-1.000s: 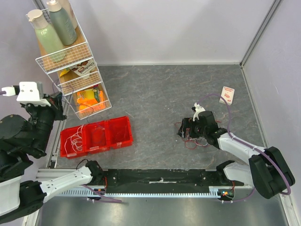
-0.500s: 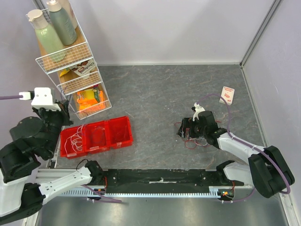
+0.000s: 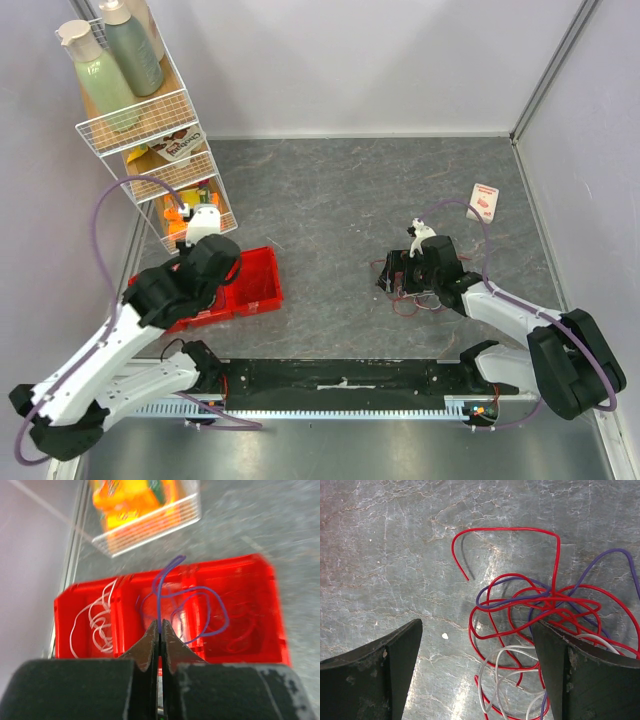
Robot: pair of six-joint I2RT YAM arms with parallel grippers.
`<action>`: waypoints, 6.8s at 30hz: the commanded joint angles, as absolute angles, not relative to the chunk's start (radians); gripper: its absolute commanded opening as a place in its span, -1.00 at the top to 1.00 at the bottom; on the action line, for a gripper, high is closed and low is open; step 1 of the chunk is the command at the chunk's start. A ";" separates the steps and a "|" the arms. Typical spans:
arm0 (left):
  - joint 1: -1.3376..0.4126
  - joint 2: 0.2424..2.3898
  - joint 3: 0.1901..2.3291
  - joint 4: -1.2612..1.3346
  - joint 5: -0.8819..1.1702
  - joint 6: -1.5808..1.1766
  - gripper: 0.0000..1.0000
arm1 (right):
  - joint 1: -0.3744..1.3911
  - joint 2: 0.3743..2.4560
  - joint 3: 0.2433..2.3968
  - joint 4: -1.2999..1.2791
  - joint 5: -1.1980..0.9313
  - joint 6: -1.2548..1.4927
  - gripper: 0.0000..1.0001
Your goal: Untangle the cables
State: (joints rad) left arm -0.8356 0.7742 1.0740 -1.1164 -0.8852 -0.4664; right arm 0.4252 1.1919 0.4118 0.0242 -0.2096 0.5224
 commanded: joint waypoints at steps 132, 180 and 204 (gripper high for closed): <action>-0.785 1.862 1.209 -0.500 0.285 -0.347 0.10 | 0.788 0.871 1.504 -0.497 0.119 0.443 1.00; -0.838 0.873 0.538 0.514 0.469 -0.081 -0.76 | 0.792 0.962 0.963 -0.243 -0.327 0.583 1.00; -0.890 0.873 0.494 0.569 0.333 -0.067 -0.06 | 0.793 1.020 0.836 0.150 -0.433 0.874 1.00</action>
State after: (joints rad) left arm -0.8841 0.8639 0.4789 0.5259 0.3653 -0.0677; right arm 0.7883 1.0210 0.8410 0.0475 -0.4286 0.8375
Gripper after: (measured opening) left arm 0.570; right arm 0.007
